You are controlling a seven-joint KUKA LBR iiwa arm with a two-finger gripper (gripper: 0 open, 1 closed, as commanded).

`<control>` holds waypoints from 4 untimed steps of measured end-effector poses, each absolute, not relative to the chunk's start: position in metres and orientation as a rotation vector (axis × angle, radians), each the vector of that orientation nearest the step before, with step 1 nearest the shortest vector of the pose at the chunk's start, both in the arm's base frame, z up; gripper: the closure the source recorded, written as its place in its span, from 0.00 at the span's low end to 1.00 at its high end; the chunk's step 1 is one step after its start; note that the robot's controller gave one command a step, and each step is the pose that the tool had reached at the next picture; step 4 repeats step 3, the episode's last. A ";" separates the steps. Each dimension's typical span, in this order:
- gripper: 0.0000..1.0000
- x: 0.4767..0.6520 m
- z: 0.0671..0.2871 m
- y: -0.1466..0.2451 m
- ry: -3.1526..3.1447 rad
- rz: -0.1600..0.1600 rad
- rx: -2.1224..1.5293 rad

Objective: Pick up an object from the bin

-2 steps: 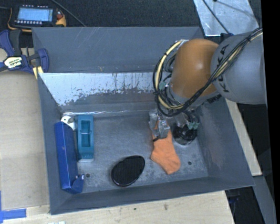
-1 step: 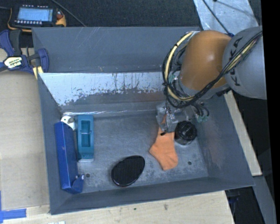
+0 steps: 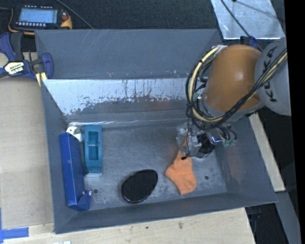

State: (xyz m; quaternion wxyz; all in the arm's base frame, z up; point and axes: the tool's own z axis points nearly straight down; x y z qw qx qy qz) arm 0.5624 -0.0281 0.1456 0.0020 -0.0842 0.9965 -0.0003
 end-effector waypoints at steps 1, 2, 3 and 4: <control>1.00 0.557 0.156 -0.021 3.131 0.000 -0.282; 1.00 0.532 0.184 -0.045 3.122 0.001 -0.332; 1.00 0.511 0.196 -0.055 3.123 -0.003 -0.330; 1.00 0.511 0.196 -0.055 3.123 -0.003 -0.330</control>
Offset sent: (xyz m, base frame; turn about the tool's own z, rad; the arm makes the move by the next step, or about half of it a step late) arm -0.0634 -0.0398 0.0599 -0.0618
